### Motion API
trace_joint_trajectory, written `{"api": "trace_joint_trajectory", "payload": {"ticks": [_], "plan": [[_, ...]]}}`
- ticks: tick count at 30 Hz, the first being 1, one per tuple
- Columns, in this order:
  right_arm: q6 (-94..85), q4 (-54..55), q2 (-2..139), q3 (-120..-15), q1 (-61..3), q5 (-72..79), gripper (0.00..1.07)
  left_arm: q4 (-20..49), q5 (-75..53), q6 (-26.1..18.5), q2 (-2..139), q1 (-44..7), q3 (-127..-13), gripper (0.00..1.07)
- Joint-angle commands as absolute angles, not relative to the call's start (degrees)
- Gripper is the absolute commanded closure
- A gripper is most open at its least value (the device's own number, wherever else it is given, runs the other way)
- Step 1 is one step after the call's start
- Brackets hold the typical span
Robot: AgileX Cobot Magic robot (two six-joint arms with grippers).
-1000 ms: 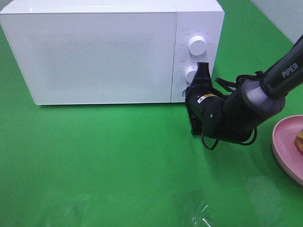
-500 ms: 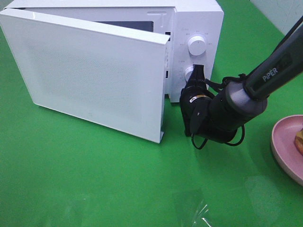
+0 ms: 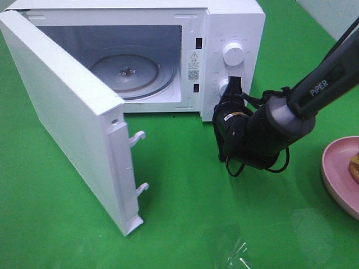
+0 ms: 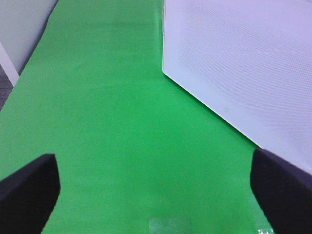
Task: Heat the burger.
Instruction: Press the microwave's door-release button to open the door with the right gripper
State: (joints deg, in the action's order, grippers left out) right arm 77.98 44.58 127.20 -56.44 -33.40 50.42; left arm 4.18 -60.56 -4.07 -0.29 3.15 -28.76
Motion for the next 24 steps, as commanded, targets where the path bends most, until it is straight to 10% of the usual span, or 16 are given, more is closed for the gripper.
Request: {"api": "trace_joint_trajectory", "payload": {"ticks": [1,24], "plan": [[76.49,39.53,124.56,-61.02,-30.25,64.8,1.07,4.24,-59.76,-3.78,-1.55,2.75,-28.59,0.08],[77.81,35.01,115.62,-45.95,-33.12,50.76,1.07,4.24,-59.76,-3.78,-1.55,2.75,-28.59,0.08]]}}
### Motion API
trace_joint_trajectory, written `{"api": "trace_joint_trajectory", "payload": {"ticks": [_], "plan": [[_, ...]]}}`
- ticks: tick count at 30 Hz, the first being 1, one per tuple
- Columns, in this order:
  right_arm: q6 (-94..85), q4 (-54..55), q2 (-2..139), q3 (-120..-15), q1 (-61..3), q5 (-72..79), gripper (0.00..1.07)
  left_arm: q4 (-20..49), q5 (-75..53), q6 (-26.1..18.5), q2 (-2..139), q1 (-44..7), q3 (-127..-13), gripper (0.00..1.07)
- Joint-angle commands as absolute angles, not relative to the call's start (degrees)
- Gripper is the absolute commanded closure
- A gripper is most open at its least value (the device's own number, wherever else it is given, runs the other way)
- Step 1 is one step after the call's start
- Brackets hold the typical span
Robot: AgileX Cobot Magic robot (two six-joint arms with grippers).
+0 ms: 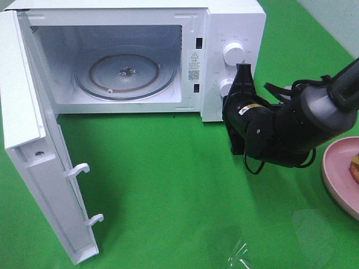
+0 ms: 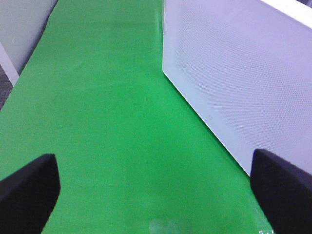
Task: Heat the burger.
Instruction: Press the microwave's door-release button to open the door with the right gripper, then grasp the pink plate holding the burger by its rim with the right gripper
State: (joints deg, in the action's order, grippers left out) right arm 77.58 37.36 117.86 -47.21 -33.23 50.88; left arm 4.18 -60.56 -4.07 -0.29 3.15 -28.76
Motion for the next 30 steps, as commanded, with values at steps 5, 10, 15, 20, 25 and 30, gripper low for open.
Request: {"api": "trace_joint_trajectory", "payload": {"ticks": [5,10,15,20,25,30], "plan": [[76.38,33.86,112.13,-42.63,-33.12,46.87,1.07,4.24,-59.76,-3.78,-1.55,2.75,-28.59,0.08],[70.82,33.63,108.29,-38.79,-33.12,43.6,1.07,4.24,-59.76,-3.78,-1.55,2.75,-28.59,0.08],[65.32,33.63,104.56,-36.38,-33.12,40.68,1.07,4.24,-59.76,-3.78,-1.55,2.75,-28.59,0.08],[56.49,33.63,101.01,-36.04,-33.12,35.29,1.05,4.24,-59.76,-3.78,-1.55,2.75,-28.59,0.08],[43.37,33.63,97.92,-36.04,-33.12,30.08,1.04,4.24,-59.76,-3.78,-1.55,2.75,-28.59,0.08],[33.06,33.63,95.91,-36.04,-33.0,26.01,1.04,4.24,-59.76,-3.78,-1.55,2.75,-28.59,0.08]]}}
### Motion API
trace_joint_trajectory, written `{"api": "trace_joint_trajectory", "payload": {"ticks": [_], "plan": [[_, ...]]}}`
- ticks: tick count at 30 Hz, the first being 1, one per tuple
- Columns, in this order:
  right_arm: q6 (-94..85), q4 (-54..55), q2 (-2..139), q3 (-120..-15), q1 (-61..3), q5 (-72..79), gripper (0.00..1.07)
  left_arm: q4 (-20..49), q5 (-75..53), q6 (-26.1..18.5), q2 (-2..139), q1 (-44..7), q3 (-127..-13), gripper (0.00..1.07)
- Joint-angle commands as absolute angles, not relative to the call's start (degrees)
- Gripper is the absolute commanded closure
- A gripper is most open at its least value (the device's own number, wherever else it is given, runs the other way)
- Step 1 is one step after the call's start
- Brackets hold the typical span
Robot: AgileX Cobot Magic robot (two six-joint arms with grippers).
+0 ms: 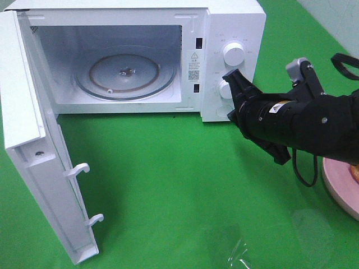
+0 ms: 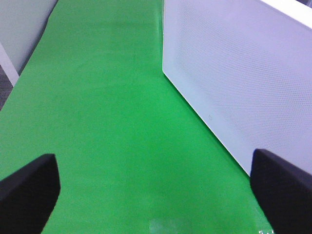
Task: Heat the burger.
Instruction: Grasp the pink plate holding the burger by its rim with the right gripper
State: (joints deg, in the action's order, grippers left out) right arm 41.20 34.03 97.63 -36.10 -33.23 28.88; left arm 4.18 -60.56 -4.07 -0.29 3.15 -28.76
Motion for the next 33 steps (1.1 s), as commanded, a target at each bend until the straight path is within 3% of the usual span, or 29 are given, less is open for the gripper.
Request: {"api": "trace_joint_trajectory", "payload": {"ticks": [1,10,18,33], "plan": [[26.64,33.63,95.28,-36.1,-32.72,24.29,1.04,4.24,-59.76,-3.78,-1.55,2.75,-28.59,0.08],[7.22,33.63,91.79,-36.15,-31.8,13.87,1.04,4.24,-59.76,-3.78,-1.55,2.75,-28.59,0.08],[-8.19,29.97,87.49,-36.15,-23.95,-5.39,1.01,4.24,-59.76,-3.78,-1.55,2.75,-28.59,0.08],[-4.76,9.45,79.81,-36.38,-19.42,-29.68,0.96,4.24,-59.76,-3.78,-1.55,2.75,-28.59,0.08]]}}
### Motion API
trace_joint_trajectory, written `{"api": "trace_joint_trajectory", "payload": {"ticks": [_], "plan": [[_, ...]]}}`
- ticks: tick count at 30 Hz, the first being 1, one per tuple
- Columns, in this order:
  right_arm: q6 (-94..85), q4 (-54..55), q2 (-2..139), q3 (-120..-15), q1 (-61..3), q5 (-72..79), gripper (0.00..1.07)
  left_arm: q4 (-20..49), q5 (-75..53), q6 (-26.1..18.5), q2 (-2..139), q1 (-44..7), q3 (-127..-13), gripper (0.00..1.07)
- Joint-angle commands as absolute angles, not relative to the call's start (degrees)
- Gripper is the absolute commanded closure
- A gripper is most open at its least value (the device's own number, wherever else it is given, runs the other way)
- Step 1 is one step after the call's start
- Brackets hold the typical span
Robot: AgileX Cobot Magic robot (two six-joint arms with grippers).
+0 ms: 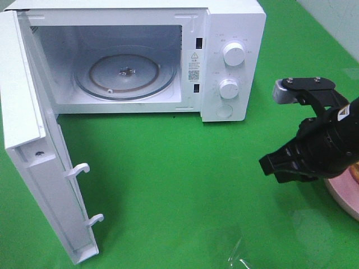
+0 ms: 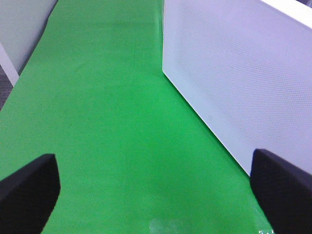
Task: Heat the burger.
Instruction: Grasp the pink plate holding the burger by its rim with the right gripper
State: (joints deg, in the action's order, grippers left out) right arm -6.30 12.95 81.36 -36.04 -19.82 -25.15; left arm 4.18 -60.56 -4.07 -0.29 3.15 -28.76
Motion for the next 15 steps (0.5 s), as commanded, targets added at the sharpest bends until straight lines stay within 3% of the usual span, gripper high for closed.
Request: {"api": "trace_joint_trajectory", "payload": {"ticks": [1,11,13,14,15], "plan": [[-4.13,8.59,79.24,-36.55,-19.42,-31.23,0.95,4.24,-59.76,-3.78,-1.55,2.75,-28.59,0.08],[0.0,-0.52,77.69,-39.94,-19.42,-44.0,0.86,4.24,-59.76,-3.78,-1.55,2.75,-28.59,0.08],[3.32,-3.95,77.69,-42.06,-19.42,-45.32,0.65,4.24,-59.76,-3.78,-1.55,2.75,-28.59,0.08],[3.32,-3.95,77.69,-42.06,-19.42,-45.32,0.65,4.24,-59.76,-3.78,-1.55,2.75,-28.59,0.08],[4.13,-5.39,77.69,-42.8,-19.42,-45.26,0.51,4.24,-59.76,-3.78,-1.55,2.75,-28.59,0.08]]}}
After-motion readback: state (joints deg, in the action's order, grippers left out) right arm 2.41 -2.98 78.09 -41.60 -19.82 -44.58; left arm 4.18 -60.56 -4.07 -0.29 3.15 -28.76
